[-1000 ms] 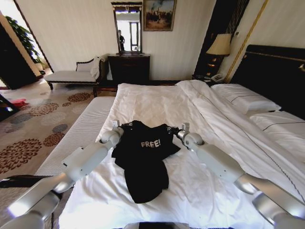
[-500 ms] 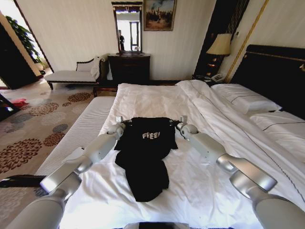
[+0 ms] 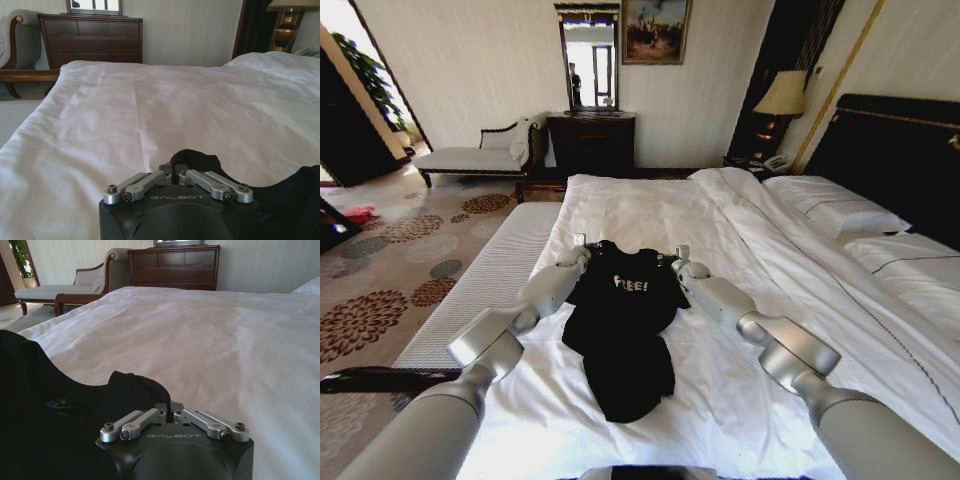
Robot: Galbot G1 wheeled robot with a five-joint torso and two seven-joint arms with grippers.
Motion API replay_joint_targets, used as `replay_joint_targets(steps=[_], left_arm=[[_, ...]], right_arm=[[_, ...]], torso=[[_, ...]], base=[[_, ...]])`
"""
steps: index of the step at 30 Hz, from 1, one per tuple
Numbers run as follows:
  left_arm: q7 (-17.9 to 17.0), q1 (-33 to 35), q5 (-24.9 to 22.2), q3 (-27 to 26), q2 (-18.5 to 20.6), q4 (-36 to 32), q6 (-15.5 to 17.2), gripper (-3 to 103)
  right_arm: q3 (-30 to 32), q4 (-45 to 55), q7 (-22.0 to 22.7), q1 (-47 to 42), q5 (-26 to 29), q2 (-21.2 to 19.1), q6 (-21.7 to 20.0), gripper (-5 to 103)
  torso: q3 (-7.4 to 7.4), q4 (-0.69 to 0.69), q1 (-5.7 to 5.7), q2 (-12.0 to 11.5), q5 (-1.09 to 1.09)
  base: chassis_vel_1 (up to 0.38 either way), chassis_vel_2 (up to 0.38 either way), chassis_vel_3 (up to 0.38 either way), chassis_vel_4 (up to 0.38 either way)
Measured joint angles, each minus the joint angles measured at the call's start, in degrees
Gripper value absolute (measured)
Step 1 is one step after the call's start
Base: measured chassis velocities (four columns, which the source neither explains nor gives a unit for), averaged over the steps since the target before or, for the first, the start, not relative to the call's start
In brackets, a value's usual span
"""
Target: Fold the clothes on the bed.
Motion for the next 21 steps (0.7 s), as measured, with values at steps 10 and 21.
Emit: replay_joint_targets(steps=[10,21], left_arm=[[0.76,-0.05,4.17,-1.76,-2.65,3.83,-0.98,1],[1.39,-1.78,6.85,-3.89,-6.38,8.17,-2.04,1]], right_arm=[[3.06,-5.73,1.51,1.05,-3.79,1.43,2.4,1],[5.33,-9.22,2.43,1.6,-6.48,2.79,4.06,1]], torso=[[0.0,-0.03,0.0,0.0,0.0],[-0.01,-0.02,-0.01,0.0,0.0]], base=[[0.0,0.0,0.0,0.0],[0.0,0.0,0.0,0.0]])
